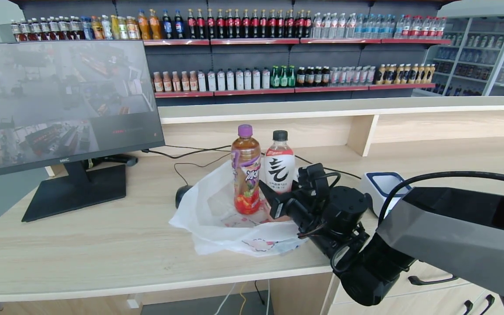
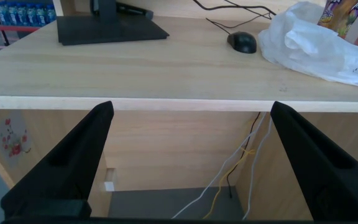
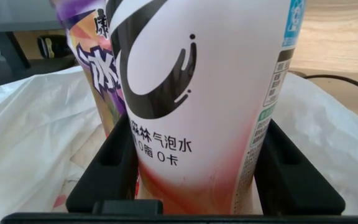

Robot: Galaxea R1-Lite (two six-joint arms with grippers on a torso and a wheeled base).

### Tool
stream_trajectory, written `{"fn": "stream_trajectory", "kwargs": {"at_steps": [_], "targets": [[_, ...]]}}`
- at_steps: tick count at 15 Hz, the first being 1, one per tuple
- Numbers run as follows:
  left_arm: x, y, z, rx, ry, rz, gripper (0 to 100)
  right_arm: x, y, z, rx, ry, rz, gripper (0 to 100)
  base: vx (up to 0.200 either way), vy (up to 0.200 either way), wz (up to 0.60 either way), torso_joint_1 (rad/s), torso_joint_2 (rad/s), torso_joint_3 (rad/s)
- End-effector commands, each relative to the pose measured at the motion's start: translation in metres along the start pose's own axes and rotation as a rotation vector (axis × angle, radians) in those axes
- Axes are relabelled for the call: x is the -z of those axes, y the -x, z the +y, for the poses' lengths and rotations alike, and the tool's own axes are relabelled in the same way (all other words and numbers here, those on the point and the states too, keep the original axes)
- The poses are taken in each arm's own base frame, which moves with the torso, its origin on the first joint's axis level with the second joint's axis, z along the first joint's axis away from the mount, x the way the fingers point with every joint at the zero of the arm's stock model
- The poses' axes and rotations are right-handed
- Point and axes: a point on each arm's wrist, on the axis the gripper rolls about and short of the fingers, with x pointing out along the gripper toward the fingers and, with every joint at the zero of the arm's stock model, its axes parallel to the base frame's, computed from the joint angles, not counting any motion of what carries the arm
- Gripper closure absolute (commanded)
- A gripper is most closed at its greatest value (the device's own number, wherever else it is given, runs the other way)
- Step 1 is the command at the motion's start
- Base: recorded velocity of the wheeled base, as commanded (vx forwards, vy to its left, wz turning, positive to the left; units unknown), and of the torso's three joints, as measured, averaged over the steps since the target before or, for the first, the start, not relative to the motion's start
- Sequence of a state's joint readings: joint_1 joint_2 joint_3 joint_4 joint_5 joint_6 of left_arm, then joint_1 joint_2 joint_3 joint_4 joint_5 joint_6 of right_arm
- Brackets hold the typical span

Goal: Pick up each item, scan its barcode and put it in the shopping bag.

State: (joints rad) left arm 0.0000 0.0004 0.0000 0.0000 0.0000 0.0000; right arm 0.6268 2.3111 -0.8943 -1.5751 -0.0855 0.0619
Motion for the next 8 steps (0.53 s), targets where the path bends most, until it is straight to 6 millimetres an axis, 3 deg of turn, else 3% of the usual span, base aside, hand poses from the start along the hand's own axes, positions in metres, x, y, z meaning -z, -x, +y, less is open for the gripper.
{"fn": "stream_trajectory", "kwargs": {"at_steps": [1,8], "targets": [[0.0000,0.0000,0.0000,0.000,0.000,0.000,0,0.0049,0.0030,-0.0003,0.001,0.000,0.025,100,0.000,0.000,0.00,0.000,0.00,0.000],[0.0000,0.0000,0.0000,0.000,0.000,0.000,0,0.0050,0.0104,-0.0028,0.007,0.004,0.049,100,0.000,0.000,0.00,0.000,0.00,0.000]]}}
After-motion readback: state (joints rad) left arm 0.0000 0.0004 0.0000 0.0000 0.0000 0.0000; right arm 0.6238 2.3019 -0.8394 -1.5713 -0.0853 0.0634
